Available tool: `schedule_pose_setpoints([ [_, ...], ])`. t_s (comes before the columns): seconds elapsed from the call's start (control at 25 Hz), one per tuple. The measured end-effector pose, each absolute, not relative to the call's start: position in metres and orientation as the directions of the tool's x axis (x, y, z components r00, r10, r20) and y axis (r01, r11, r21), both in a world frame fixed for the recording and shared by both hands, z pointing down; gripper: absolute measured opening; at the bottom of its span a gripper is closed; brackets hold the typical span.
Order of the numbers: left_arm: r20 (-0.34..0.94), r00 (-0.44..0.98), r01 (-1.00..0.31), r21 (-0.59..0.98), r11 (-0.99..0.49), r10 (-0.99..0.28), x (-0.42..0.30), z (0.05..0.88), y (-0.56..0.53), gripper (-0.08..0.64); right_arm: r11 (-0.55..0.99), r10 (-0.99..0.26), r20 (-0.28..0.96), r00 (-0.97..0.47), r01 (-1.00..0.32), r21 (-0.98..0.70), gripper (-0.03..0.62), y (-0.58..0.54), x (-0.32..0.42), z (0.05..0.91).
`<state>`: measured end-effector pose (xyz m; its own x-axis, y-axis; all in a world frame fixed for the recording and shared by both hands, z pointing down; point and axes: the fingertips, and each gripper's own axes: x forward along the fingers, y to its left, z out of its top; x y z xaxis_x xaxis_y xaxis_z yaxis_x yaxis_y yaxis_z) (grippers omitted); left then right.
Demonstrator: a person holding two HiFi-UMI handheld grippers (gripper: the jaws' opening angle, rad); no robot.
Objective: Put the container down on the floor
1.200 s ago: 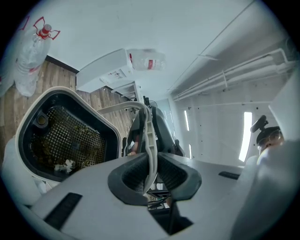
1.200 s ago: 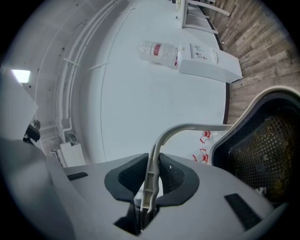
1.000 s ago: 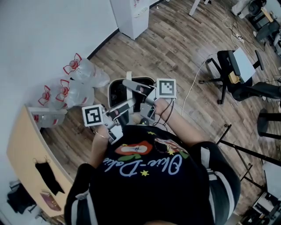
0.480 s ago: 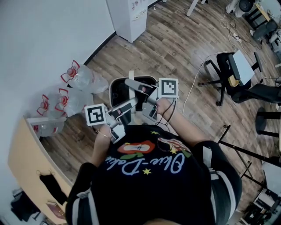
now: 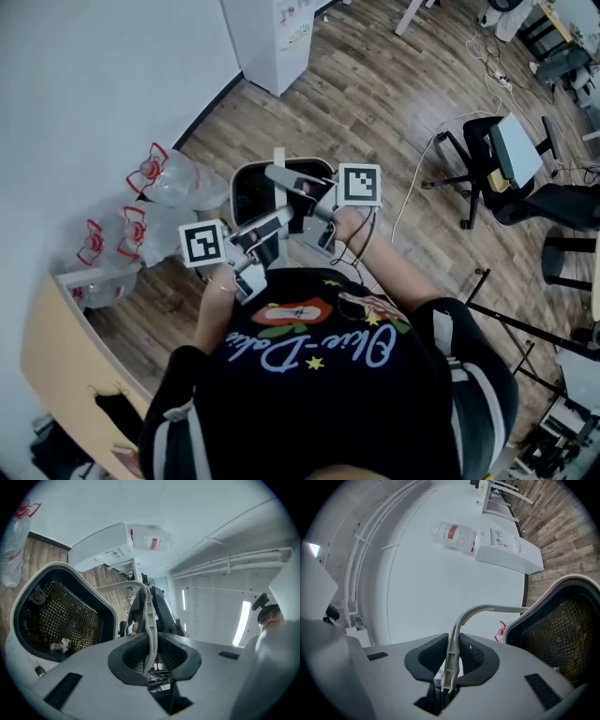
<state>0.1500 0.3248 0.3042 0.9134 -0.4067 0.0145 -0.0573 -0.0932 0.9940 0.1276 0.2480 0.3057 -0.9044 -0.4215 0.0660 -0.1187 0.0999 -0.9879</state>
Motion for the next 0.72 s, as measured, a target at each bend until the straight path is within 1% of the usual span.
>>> schedule_pose_setpoints([
  [0.2, 0.024, 0.915, -0.067, 0.993, -0.093, -0.404, 0.138, 0.303, 0.307, 0.054, 0.110, -0.418, 0.074, -0.906, -0.132, -0.985, 0.057, 0.229, 0.116, 0.304],
  [0.32, 0.014, 0.913, -0.058, 0.994, -0.097, -0.408, 0.139, 0.305, 0.306, 0.054, 0.107, -0.411, 0.058, -0.910, -0.112, -0.988, 0.057, 0.230, 0.114, 0.304],
  [0.52, 0.009, 0.918, -0.052, 0.994, -0.097, -0.396, 0.140, 0.308, 0.307, 0.054, 0.100, -0.416, 0.065, -0.907, -0.117, -0.988, 0.057, 0.231, 0.116, 0.307],
  [0.72, -0.003, 0.921, -0.042, 0.993, -0.108, -0.389, 0.141, 0.304, 0.307, 0.054, 0.126, -0.420, 0.068, -0.905, -0.133, -0.983, 0.057, 0.229, 0.117, 0.304],
])
